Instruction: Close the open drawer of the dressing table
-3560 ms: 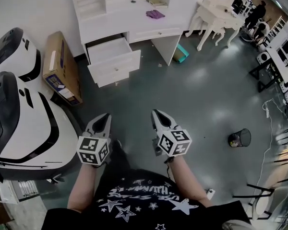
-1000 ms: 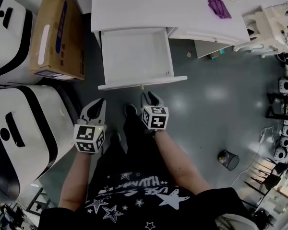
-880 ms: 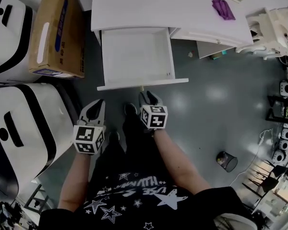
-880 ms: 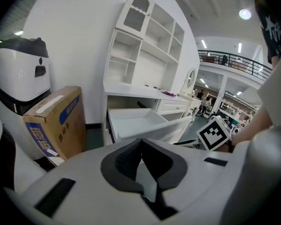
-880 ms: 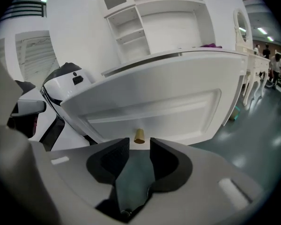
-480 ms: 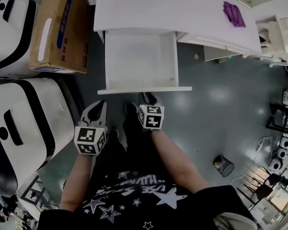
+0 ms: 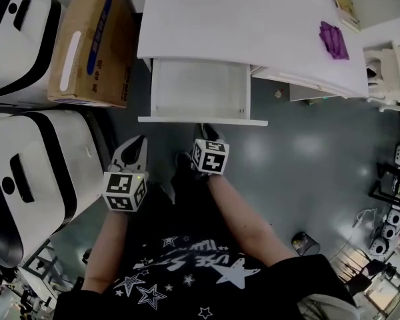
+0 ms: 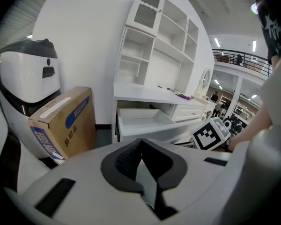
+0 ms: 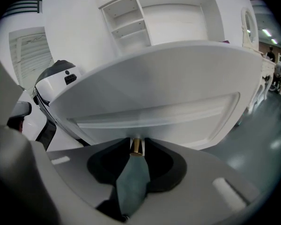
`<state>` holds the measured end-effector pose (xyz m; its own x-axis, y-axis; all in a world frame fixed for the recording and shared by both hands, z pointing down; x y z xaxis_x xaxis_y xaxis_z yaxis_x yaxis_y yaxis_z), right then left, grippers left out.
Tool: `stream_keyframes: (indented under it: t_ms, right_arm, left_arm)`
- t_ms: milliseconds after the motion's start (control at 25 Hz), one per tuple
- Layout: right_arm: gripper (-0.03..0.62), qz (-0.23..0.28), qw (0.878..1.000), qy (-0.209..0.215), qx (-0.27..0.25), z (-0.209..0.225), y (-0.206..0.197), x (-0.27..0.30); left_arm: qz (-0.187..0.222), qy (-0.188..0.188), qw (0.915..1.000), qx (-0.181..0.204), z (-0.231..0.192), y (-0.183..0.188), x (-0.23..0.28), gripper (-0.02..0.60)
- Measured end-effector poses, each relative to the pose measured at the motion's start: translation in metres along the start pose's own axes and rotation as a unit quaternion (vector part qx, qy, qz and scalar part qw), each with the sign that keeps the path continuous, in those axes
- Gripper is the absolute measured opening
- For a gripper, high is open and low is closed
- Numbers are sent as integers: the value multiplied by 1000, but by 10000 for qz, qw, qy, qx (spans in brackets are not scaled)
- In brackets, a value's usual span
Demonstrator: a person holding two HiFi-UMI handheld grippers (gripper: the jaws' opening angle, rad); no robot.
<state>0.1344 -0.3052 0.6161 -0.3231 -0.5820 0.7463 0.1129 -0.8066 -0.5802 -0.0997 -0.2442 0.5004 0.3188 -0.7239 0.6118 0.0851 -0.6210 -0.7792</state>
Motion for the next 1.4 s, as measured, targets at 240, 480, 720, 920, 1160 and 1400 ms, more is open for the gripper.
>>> stream_keyframes:
  t_ms: [240, 480, 720, 920, 1160, 1400]
  right_arm:
    - [98, 68, 10000, -39, -18, -2, 28, 23]
    - [100, 217, 9994, -271, -38, -6, 50, 43]
    - [100, 228, 9987, -457, -11, -10, 68, 59]
    - [100, 250, 9981, -570, -7, -11, 81, 69]
    - [100, 335, 9973, -655, 4, -11, 103, 86]
    - [100, 339, 9972, -662, -45, -10, 123, 102]
  left_arm:
    - [262, 103, 9996, -8, -22, 30, 21, 9]
    - [371, -5, 9993, 99, -49, 50, 48, 9]
    - [176, -217, 9995, 178, -79, 59, 75, 9]
    - [85, -299, 9993, 195, -98, 71, 92, 9]
    - [34, -430, 9988, 236, -111, 83, 109, 9]
    - [6, -471, 9984, 313, -120, 94, 120, 9]
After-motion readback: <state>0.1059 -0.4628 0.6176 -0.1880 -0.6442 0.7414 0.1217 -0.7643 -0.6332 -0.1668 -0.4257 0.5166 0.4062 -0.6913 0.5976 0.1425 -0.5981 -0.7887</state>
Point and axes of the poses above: the fingertips, and each gripper's own axes: x forward along the fingers, z to its right, y out of its top, the point moved 10 cm from there along -x, backward along the fingers, and after that the axes turned 5 degrees about x, right-handed, at the moved point
